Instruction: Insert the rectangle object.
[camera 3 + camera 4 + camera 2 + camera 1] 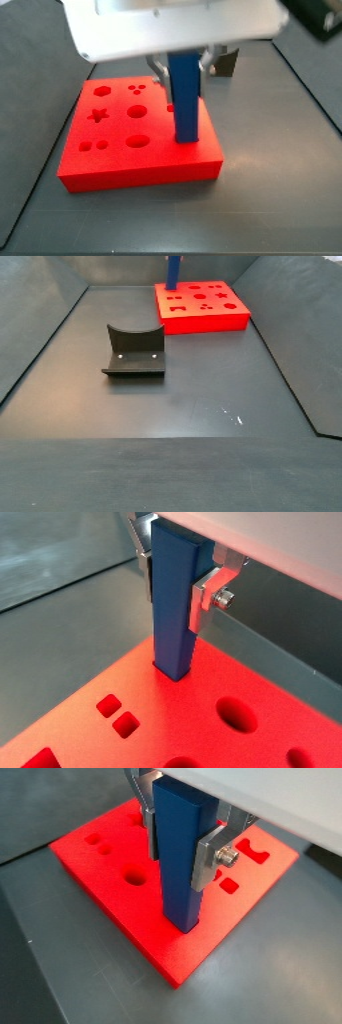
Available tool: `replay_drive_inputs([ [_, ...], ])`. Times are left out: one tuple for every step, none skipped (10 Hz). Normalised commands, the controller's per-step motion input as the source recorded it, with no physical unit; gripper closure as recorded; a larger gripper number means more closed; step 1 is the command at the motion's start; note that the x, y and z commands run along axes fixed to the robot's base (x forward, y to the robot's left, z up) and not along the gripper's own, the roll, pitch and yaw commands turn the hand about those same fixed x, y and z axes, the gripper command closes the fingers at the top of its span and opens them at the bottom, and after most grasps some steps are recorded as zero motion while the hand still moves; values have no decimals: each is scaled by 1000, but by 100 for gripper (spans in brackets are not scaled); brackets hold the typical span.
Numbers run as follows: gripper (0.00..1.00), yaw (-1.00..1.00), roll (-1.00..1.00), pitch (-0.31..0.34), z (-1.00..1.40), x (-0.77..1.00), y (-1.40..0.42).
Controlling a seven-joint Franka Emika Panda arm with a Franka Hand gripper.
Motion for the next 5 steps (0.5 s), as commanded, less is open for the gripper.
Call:
replay_drive_inputs([
  [100,-726,144,0,-1000,334,-177],
  [100,-706,139,0,-1000,340,-197],
  [100,-654,167,0,-1000,309,-209],
  [100,-691,150,0,-1000,280,-240],
  [100,-651,126,-9,-1000,0,-209],
])
